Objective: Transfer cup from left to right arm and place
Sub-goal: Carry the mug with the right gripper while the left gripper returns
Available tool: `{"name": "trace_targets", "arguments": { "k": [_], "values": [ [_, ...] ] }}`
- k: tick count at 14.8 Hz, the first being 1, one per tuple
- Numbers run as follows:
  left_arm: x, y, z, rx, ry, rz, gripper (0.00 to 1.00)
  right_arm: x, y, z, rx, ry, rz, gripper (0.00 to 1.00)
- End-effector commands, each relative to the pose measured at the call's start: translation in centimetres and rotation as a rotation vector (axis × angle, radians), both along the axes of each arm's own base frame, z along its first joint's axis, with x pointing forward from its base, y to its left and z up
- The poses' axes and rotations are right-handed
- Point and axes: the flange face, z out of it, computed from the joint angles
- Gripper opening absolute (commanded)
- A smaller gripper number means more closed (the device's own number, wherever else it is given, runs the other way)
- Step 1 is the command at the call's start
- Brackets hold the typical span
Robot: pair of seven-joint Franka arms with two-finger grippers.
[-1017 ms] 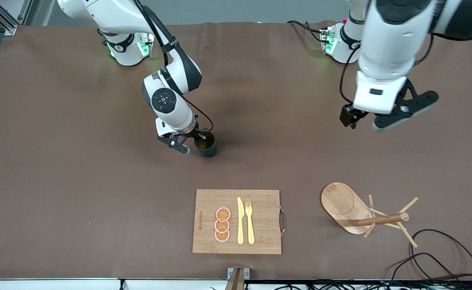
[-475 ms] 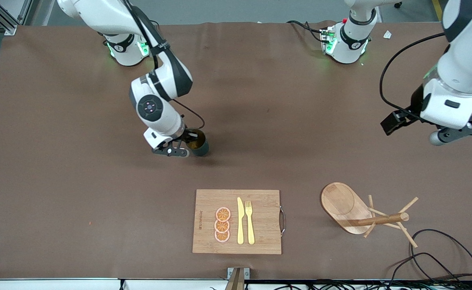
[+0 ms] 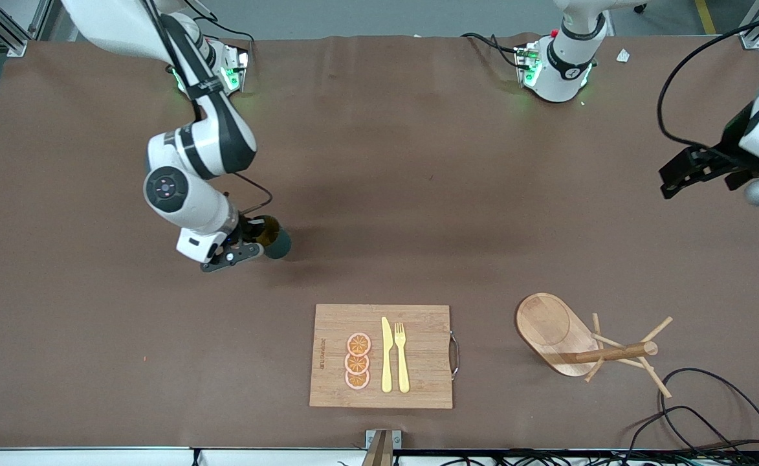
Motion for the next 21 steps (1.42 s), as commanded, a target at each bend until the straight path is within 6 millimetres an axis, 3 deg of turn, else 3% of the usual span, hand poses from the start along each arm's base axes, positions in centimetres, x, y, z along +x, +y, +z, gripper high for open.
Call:
{"name": "trace_targets", "arguments": {
  "k": [1,3,6,9,14,18,21],
  "values": [
    [-2.3,2.1,-0.4,-0.051,0.03,-0.023,1.0,-0.3,-3.9,1.1,-0.031,-0.002,0.119,0.0],
    [-3.6,1.8,-0.5,-0.051,0.04,-0.048,1.0,0.1,-6.6,1.0,-0.041,0.004,0.177,0.0],
    [-4.7,0.9,0.0,-0.045,0.038,-0.115,1.0,0.9,-12.7,0.7,-0.049,0.006,0.246,0.0],
    [-5.4,0.7,0.3,-0.037,0.044,-0.129,1.0,1.0,-16.3,0.5,-0.037,0.012,0.297,0.0],
    [-5.2,1.4,0.3,-0.042,0.05,-0.173,1.0,0.1,-20.1,-1.6,-0.032,-0.014,0.371,0.0],
    [-4.9,1.5,0.6,-0.043,0.035,-0.172,1.0,-0.2,-23.5,-2.1,-0.026,-0.018,0.387,0.01],
    [-4.7,1.2,0.9,-0.041,0.005,-0.174,1.0,-0.8,-24.9,-2.9,-0.027,-0.024,0.368,0.01]
  ]
}}
